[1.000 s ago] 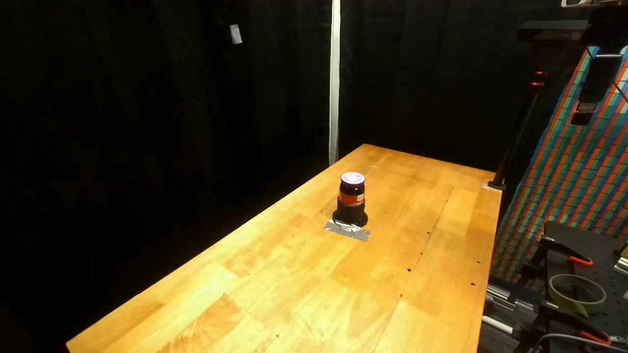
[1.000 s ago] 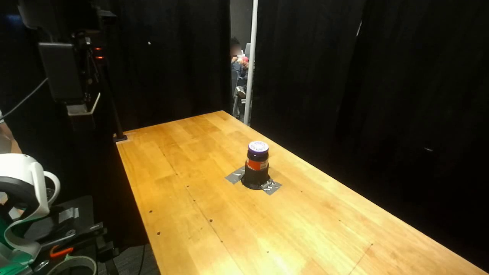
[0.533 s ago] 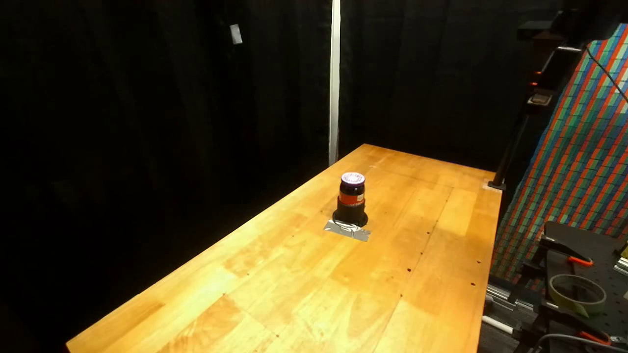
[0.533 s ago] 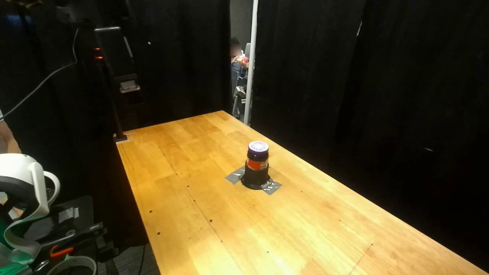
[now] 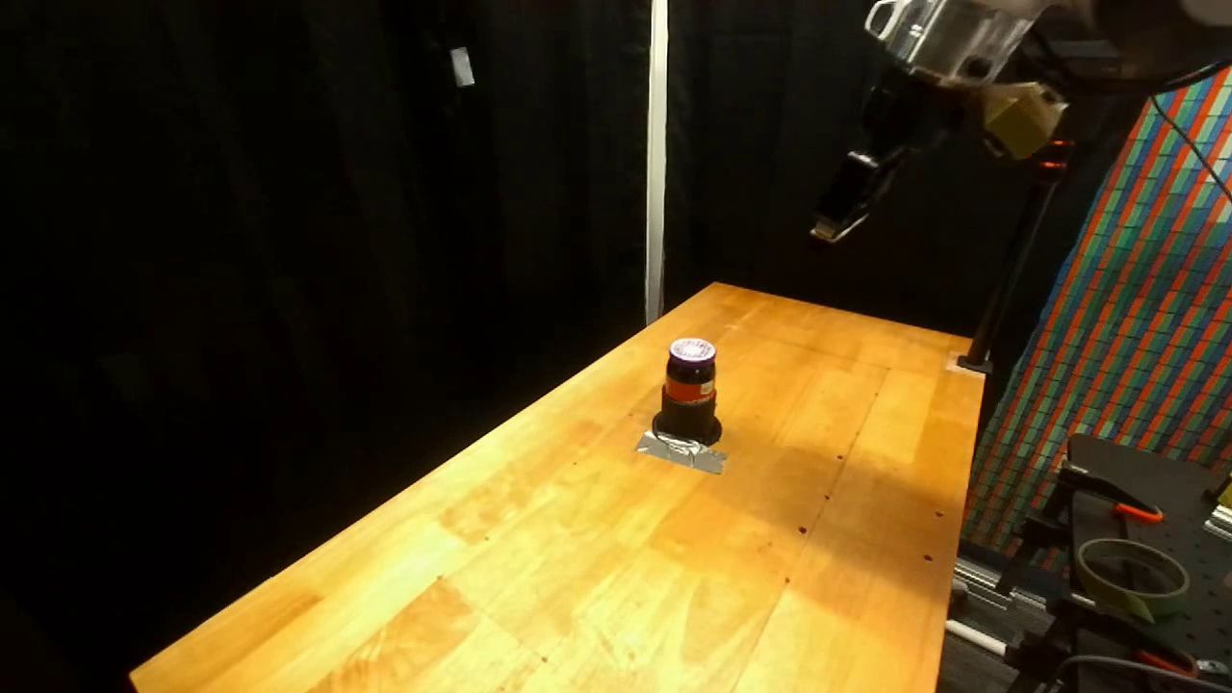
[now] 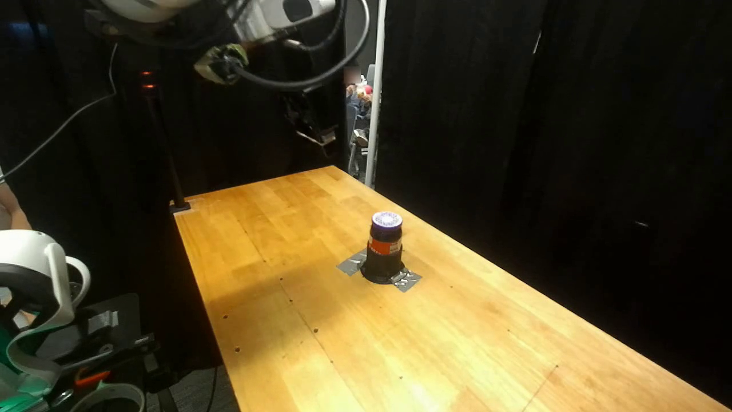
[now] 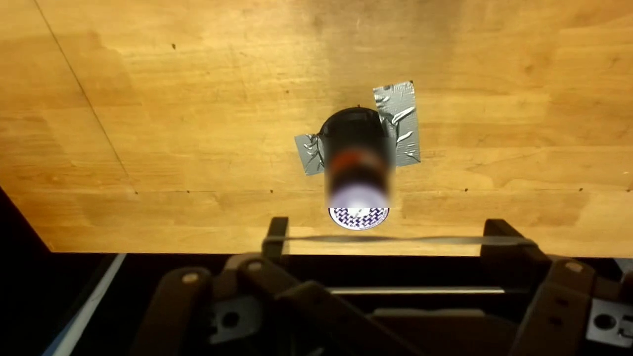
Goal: Put the rubber band on the cup
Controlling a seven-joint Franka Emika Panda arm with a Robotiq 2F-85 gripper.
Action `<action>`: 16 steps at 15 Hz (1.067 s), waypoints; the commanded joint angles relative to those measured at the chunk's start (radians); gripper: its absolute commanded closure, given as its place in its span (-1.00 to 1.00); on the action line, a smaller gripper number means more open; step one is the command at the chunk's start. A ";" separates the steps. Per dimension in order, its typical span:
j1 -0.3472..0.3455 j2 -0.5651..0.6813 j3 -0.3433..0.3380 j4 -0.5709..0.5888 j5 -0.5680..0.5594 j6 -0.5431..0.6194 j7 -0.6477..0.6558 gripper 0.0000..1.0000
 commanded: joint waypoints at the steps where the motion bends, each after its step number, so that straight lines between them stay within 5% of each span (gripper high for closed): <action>1: -0.014 0.252 0.004 0.159 -0.158 0.090 0.136 -1.00; 6: 0.098 0.486 -0.123 0.331 -0.341 0.111 0.298 -1.00; 16: 0.275 0.739 -0.311 0.542 -0.228 0.126 0.295 -1.00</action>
